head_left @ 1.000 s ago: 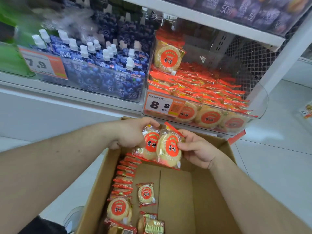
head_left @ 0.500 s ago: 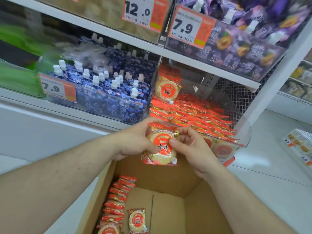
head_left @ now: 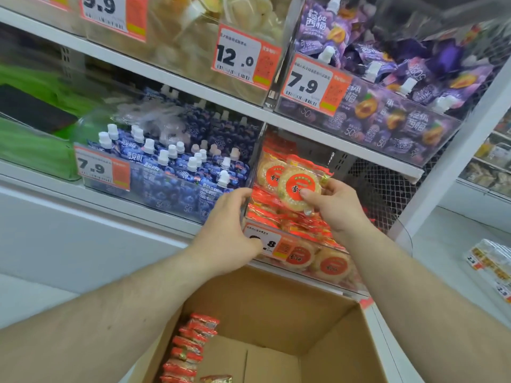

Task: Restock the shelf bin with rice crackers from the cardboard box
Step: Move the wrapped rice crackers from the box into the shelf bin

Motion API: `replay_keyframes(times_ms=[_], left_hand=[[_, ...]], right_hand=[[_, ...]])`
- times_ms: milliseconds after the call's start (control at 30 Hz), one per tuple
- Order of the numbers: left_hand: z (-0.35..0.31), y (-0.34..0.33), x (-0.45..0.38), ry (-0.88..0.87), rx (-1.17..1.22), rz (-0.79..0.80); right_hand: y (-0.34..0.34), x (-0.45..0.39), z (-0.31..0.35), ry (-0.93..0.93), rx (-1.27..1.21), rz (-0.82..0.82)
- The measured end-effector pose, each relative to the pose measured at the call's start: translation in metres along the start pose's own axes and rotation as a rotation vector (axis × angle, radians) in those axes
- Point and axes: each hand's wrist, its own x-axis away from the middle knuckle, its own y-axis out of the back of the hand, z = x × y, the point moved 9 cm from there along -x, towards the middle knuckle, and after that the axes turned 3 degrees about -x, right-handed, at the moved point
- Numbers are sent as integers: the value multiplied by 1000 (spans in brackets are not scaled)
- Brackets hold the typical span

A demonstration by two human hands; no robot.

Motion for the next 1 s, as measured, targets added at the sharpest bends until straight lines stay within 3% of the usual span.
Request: replay_keyframes(times_ms=[167, 367, 633, 767, 933, 1000], left_hand=[[13, -17, -3, 121, 135, 141], [17, -17, -5, 145, 170, 125], [15, -19, -4, 140, 167, 129], [14, -17, -3, 143, 119, 118], [0, 5, -2, -80, -260, -159], [-9, -3, 3, -170, -244, -82]], right_hand=[[-18, -36, -17, -40, 102, -74], [-30, -39, -20, -40, 328, -211], [-50, -43, -23, -123, 655, -209], [-54, -43, -29, -130, 573, -158], [-43, -33, -29, -111, 468, -144], [-31, -16, -14, -15, 579, -219]])
